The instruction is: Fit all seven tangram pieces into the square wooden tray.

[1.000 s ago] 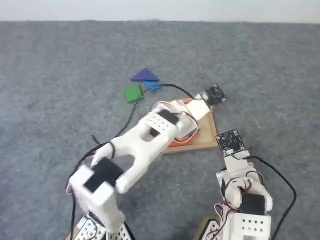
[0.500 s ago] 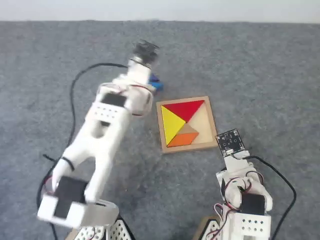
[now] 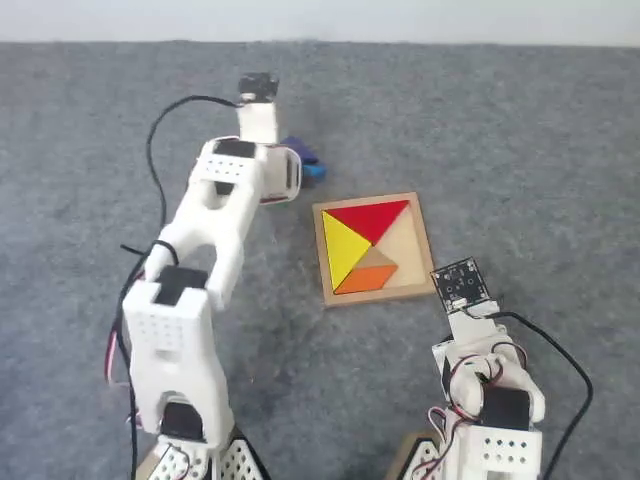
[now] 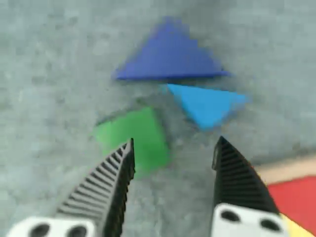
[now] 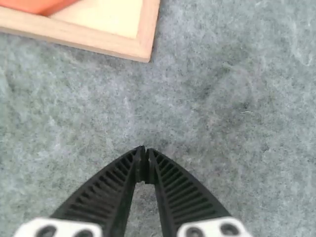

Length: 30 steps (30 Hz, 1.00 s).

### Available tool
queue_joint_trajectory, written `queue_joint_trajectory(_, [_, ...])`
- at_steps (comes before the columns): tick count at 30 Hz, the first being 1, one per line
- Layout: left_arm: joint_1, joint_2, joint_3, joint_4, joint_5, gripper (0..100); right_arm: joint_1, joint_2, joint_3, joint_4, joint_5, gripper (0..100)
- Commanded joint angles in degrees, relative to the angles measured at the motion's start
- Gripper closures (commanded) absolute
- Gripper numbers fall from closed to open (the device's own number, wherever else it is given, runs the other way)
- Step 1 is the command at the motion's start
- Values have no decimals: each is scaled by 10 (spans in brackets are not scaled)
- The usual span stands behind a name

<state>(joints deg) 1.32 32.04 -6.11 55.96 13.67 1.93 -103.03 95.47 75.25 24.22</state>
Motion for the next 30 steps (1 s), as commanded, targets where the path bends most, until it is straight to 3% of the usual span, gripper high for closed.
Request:
queue_joint_trajectory(1, [-40,8,-66,38,25,754,-2,-8,10,1,4,991])
queue_joint_trajectory(13, [-6,44,-63,39,12,754,-2,-8,10,1,4,991])
queue_joint_trajectory(30, [-32,50,-80,99,31,754,-2,-8,10,1,4,991])
